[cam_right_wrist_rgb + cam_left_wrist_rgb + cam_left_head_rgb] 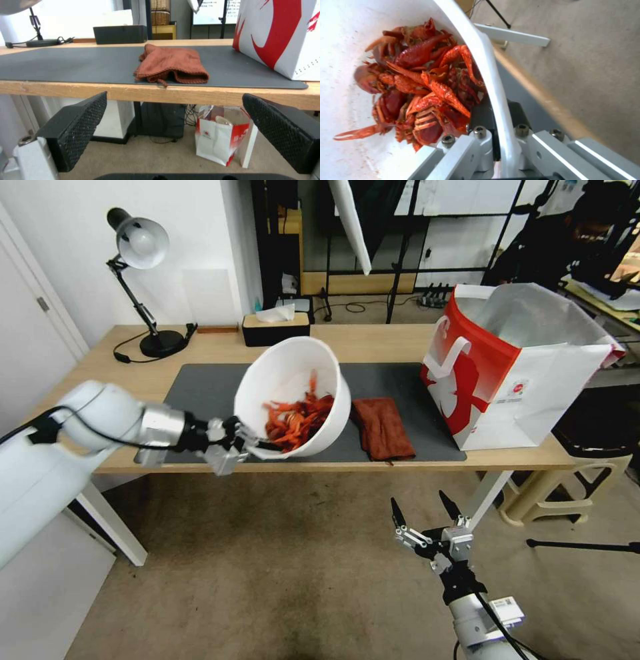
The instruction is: Sweep shrimp from table into container with towel, then put container into takeout bag.
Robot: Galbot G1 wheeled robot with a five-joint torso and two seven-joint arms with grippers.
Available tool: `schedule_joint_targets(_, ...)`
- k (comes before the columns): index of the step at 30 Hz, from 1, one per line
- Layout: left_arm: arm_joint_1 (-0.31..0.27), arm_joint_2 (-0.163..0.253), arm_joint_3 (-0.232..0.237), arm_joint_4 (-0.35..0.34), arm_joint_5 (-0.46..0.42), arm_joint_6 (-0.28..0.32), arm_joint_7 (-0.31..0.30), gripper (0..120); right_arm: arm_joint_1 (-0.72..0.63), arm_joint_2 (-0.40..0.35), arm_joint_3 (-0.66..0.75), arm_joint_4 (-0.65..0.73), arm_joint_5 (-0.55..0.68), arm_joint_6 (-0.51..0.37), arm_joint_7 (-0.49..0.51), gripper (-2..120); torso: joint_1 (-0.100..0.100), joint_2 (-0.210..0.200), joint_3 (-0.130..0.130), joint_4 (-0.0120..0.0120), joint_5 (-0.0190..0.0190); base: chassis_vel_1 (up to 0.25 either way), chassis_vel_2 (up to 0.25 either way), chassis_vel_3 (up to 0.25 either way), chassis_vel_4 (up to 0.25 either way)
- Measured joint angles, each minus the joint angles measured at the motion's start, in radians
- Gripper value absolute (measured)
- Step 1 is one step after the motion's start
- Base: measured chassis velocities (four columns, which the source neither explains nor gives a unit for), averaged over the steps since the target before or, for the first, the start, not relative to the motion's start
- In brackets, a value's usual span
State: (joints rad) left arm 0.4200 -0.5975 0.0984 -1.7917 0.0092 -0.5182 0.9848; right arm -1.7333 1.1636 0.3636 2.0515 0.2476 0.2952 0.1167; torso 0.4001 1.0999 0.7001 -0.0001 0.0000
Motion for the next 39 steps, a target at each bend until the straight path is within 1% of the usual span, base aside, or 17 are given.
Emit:
schedule_joint_targets(1,-0.042,-0.021,0.029,0.018,0.001,0.001,0.0,0,-0.003,0.003,0.002,0.0,-0.003,0.0,0.0,100,0.0,0.0,0.0,0.0001,0.0002,0.0,0.0,0.0,0.0)
schedule_joint_targets(3,-0.06,-0.031,0.042,0.027,0.002,0.001,0.0,0,-0.005,0.005,0.003,0.001,-0.003,0.0,0.0,100,0.0,0.0,0.0,0.0003,0.0003,0.0,0.0,0.0,0.0)
schedule_joint_targets(5,-0.139,-0.084,0.092,0.071,0.005,0.002,0.001,0,-0.013,0.012,0.009,0.003,-0.007,0.002,0.0,100,0.0,0.0,0.0,0.0001,0.0003,0.0,0.0,0.0,0.0)
schedule_joint_targets(13,-0.212,-0.146,0.146,0.118,0.021,0.002,0.004,0,-0.023,0.02,0.018,0.006,-0.012,0.006,-0.001,100,0.0,0.0,0.0,-0.0002,0.0002,0.0,0.0,0.0,0.0)
schedule_joint_targets(20,-0.335,-0.255,0.257,0.219,0.044,0.0,0.004,0,-0.04,0.034,0.04,0.007,-0.021,0.018,-0.004,100,0.0,0.0,0.0,0.0,0.0001,0.0,0.0,0.0,0.0)
schedule_joint_targets(21,-0.376,-0.301,0.288,0.265,0.051,-0.006,0.004,0,-0.047,0.041,0.046,0.008,-0.023,0.023,-0.007,100,0.0,0.0,0.0,0.0003,0.0003,0.0,0.0,0.0,0.0)
schedule_joint_targets(22,-0.376,-0.301,0.288,0.265,0.051,-0.006,0.004,0,-0.047,0.041,0.046,0.008,-0.023,0.023,-0.007,100,0.0,0.0,0.0,0.0003,0.0003,0.0,0.0,0.0,0.0)
schedule_joint_targets(24,-0.432,-0.365,0.316,0.327,0.07,-0.017,0.004,0,-0.058,0.051,0.057,0.009,-0.024,0.032,-0.012,100,0.0,0.0,0.0,0.0,0.0004,0.0,0.0,0.0,0.0)
schedule_joint_targets(25,-0.432,-0.365,0.316,0.327,0.07,-0.017,0.004,0,-0.058,0.051,0.057,0.009,-0.024,0.032,-0.012,100,0.0,0.0,0.0,0.0,0.0004,0.0,0.0,0.0,0.0)
schedule_joint_targets(28,-0.501,-0.455,0.346,0.404,0.081,-0.024,-0.001,0,-0.067,0.062,0.066,0.01,-0.027,0.042,-0.018,100,0.0,0.0,0.0,0.0002,0.0004,0.0,0.0,0.0,0.0)
schedule_joint_targets(29,-0.501,-0.455,0.346,0.404,0.081,-0.024,-0.001,0,-0.067,0.062,0.066,0.01,-0.027,0.042,-0.018,100,0.0,0.0,0.0,0.0002,0.0004,0.0,0.0,0.0,0.0)
schedule_joint_targets(30,-0.521,-0.489,0.352,0.433,0.088,-0.026,-0.002,0,-0.068,0.067,0.068,0.01,-0.028,0.045,-0.02,100,0.0,0.0,0.0,0.0002,0.0003,0.0,0.0,0.0,0.0)
schedule_joint_targets(32,-0.575,-0.603,0.355,0.54,0.14,-0.043,-0.022,0,-0.067,0.077,0.069,0.004,-0.028,0.049,-0.022,100,0.0,0.0,0.0,-0.0002,0.0005,0.0,0.0,0.0,0.0)
schedule_joint_targets(33,-0.575,-0.603,0.355,0.54,0.14,-0.043,-0.022,0,-0.067,0.077,0.069,0.004,-0.028,0.049,-0.022,100,0.0,0.0,0.0,-0.0002,0.0005,0.0,0.0,0.0,0.0)
schedule_joint_targets(35,-0.618,-0.679,0.347,0.619,0.187,-0.056,-0.045,0,-0.064,0.08,0.068,-0.005,-0.026,0.053,-0.026,100,0.0,0.0,0.0,0.0001,0.0004,0.0,0.0,0.0,0.0)
schedule_joint_targets(36,-0.618,-0.679,0.347,0.619,0.187,-0.056,-0.045,0,-0.064,0.08,0.068,-0.005,-0.026,0.053,-0.026,100,0.0,0.0,0.0,0.0001,0.0004,0.0,0.0,0.0,0.0)
schedule_joint_targets(39,-0.664,-0.767,0.333,0.719,0.236,-0.069,-0.084,0,-0.062,0.087,0.058,-0.016,-0.026,0.061,-0.031,100,0.0,0.0,0.0,0.0001,0.0002,0.0,0.0,0.0,0.0)
